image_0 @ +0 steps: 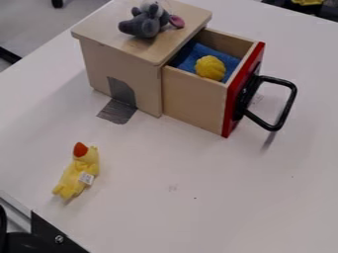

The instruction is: Take the corn from the drawer and put it to the right of the yellow duck

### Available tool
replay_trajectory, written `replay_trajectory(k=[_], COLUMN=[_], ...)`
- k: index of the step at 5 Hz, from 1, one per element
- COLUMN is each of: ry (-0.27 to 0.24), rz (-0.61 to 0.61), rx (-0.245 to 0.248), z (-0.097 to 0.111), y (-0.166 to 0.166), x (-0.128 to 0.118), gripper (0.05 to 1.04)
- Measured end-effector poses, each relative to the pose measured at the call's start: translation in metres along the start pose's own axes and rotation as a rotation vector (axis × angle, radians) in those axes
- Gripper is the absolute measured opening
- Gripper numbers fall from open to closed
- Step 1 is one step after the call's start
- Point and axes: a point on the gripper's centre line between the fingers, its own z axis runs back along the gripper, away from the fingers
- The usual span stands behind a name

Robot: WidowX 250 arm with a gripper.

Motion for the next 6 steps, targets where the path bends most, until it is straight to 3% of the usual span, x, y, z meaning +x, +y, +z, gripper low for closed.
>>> replay_trajectory(k=[1,3,4,5,6], ry=[0.035,0.002,-0.004,0.016,0.065], rz=[0.002,-0.110,-0.136,-0.142,-0.137], rx=[-0.011,-0.084,-0.121,-0.117,-0.116], z=[-0.011,-0.020,-0.035,-0.056,-0.083], y=[0.000,-0.061,-0.084,-0.091,-0.089], x=[-0.002,0.012,0.019,0.019,0.016], gripper=[0.998,0.998,0.998,0.998,0.998])
